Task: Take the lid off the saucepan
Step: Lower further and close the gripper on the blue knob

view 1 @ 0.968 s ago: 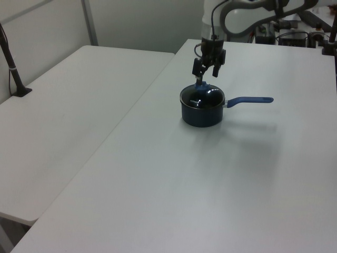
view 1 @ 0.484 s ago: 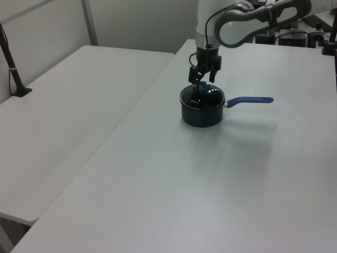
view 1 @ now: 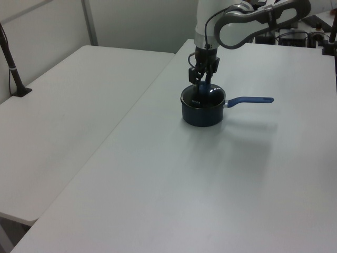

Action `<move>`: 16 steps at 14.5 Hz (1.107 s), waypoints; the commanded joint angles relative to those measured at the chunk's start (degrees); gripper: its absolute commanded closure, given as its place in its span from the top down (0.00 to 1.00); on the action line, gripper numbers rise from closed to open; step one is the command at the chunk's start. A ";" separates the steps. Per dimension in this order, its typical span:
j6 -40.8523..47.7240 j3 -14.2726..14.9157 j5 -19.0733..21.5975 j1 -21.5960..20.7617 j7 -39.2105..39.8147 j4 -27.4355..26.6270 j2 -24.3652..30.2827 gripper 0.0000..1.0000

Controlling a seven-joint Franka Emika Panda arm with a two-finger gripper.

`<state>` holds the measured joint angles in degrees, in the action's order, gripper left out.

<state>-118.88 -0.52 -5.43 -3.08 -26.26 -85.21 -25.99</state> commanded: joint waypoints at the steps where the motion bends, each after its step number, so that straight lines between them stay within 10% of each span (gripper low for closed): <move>1: -0.22 -0.45 -1.25 0.09 -1.42 0.57 -0.20 0.50; 16: 2.60 -0.54 3.84 -0.52 -5.29 2.33 2.43 0.39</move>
<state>-118.38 -0.52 -2.97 -3.03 -30.49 -83.17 -25.98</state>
